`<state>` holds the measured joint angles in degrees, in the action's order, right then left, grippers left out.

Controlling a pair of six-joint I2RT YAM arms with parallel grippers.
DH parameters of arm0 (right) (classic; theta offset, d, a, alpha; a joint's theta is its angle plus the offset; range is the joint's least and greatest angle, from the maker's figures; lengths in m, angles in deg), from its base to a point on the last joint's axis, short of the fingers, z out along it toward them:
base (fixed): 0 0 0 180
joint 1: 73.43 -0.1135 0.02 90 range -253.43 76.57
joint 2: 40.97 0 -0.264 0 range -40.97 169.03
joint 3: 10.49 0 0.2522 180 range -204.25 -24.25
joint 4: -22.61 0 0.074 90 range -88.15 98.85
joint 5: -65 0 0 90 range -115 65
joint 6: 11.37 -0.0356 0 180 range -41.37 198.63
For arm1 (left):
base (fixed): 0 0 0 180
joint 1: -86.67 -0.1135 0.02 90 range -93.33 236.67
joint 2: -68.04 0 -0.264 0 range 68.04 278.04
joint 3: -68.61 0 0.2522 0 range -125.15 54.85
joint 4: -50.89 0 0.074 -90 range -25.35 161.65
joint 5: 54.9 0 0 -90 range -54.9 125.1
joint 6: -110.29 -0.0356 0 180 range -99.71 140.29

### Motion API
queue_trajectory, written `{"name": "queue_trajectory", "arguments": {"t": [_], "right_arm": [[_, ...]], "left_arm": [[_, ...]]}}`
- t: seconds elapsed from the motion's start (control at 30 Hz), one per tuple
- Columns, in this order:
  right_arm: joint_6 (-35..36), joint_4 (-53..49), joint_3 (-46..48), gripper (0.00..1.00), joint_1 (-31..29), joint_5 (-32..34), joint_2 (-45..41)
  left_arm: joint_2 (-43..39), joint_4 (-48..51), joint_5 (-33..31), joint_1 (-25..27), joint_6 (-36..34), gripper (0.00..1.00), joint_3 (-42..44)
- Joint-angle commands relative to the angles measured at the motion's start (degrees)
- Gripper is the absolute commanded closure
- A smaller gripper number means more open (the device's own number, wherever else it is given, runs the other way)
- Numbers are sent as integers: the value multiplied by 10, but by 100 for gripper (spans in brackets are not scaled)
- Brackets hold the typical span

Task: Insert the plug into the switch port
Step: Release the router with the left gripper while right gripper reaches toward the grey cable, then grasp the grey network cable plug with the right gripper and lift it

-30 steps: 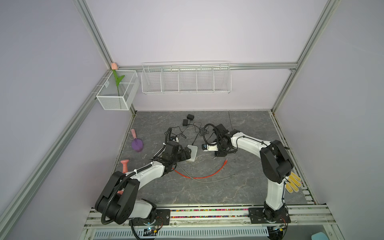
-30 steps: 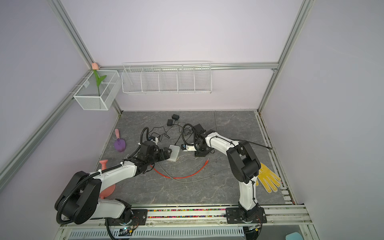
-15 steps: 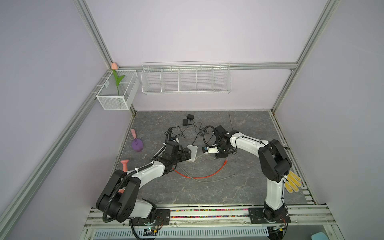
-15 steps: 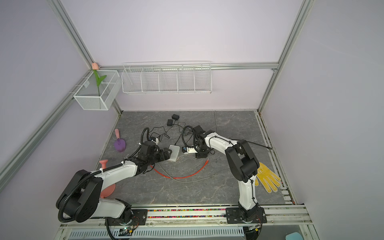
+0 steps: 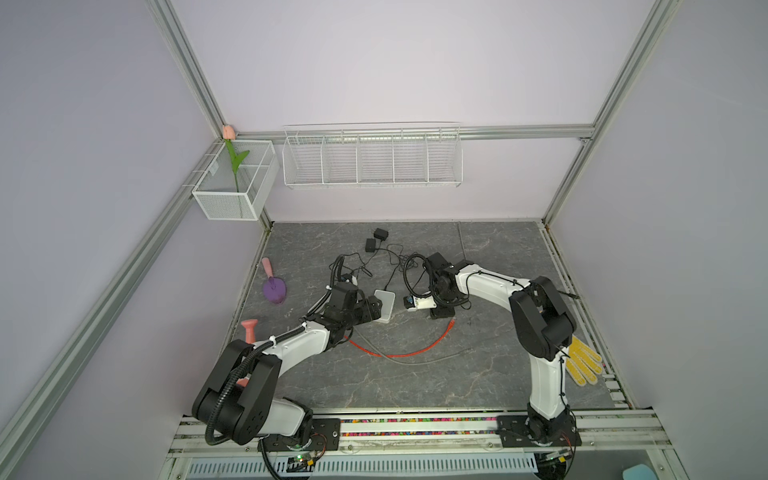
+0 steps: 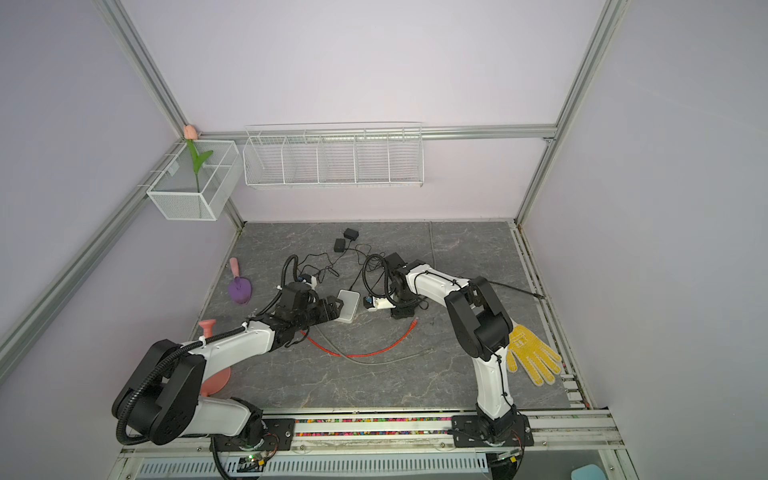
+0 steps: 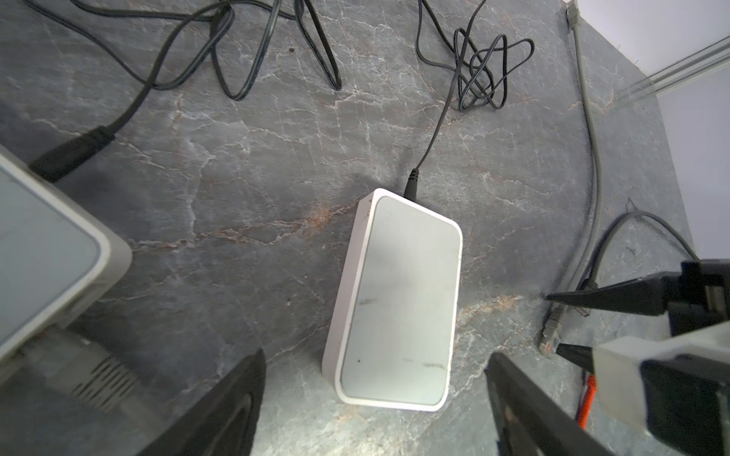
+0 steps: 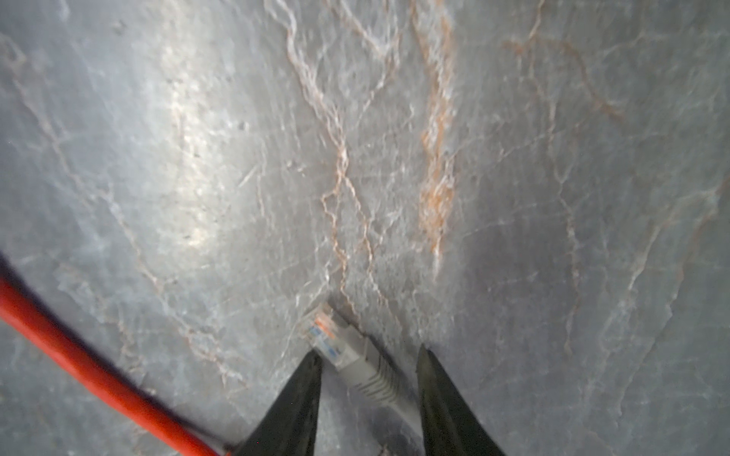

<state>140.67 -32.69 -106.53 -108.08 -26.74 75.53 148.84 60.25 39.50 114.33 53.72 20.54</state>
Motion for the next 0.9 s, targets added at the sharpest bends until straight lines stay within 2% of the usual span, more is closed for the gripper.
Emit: {"name": "queue_trajectory", "arguments": {"t": [0.0, 0.1, 0.27, 0.5, 0.63, 0.87], "right_arm": [[-3, -29, -10, 63, -2, 12, 31], [-10, -32, -16, 71, -1, 16, 38], [-34, -39, -30, 73, 3, 17, 46], [-105, -60, -82, 78, 11, 24, 70], [-138, -87, -116, 82, 20, 3, 82], [-146, -85, -115, 87, 21, -6, 72]], "left_arm": [[-5, 5, 3, -4, 1, 14, -18], [-6, 4, 3, -6, 1, 14, -18], [-6, 4, 5, -7, 3, 15, -18], [-2, -1, 7, -7, 4, 16, -20], [10, 2, 11, -7, 3, 16, -28], [37, 13, 15, -7, -4, 17, -51]]}}
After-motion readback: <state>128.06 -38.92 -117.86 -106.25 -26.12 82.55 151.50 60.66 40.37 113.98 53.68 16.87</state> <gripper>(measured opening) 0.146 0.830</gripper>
